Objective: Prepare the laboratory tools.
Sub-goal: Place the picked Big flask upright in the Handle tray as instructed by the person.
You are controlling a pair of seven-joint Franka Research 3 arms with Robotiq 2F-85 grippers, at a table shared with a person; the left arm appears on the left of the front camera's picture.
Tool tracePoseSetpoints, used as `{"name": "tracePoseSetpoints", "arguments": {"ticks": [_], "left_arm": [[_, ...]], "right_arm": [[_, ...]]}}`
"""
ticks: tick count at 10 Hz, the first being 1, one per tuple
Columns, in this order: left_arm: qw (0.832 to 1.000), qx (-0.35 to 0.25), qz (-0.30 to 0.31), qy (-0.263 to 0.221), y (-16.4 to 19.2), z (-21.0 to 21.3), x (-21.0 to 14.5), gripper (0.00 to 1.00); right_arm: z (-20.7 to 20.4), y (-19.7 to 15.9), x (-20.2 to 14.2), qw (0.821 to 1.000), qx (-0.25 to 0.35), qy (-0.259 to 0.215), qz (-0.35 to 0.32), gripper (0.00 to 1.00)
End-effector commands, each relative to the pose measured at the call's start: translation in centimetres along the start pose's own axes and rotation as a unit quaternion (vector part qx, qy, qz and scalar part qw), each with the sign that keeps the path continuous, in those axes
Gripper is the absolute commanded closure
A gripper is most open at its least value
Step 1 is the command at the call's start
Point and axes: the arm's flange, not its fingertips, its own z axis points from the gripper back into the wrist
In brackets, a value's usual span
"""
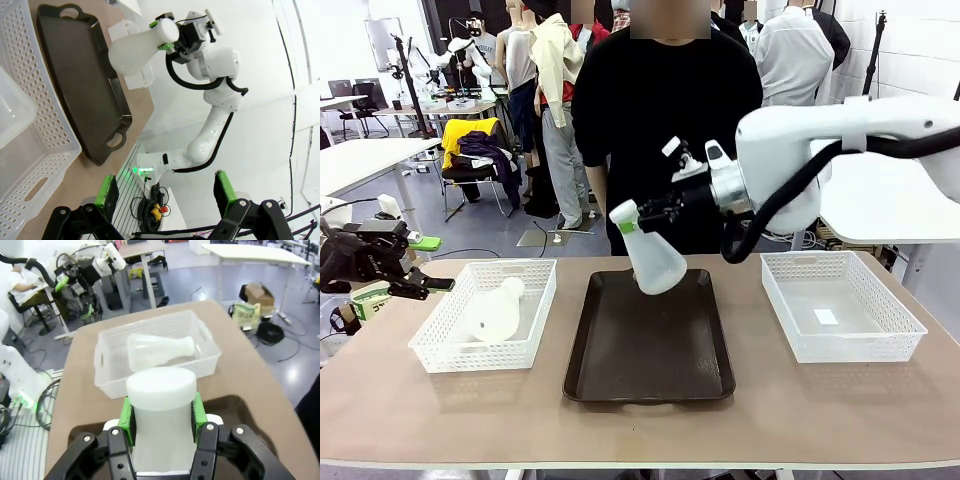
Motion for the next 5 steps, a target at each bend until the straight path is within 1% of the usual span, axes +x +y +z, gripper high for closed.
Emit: {"name": "tracePoseSetpoints", "arguments": {"ticks": [1, 4, 5], "left_arm": [[1.000, 0.005, -0.002, 0.002, -0.12, 0.13, -0.05, 0.00], [1.000, 0.005, -0.002, 0.002, -0.12, 0.13, -0.05, 0.00], [1.000, 0.005, -0.002, 0.002, -0.12, 0.13, -0.05, 0.00]], "right_arm": [[0.15, -0.36, 1.49, 1.000, -0.009, -0.003, 0.016, 1.00], [0.15, -0.36, 1.49, 1.000, -0.009, -0.003, 0.016, 1.00], [0.12, -0.38, 0.66, 1.000, -0.003, 0.005, 0.017, 1.00]]}}
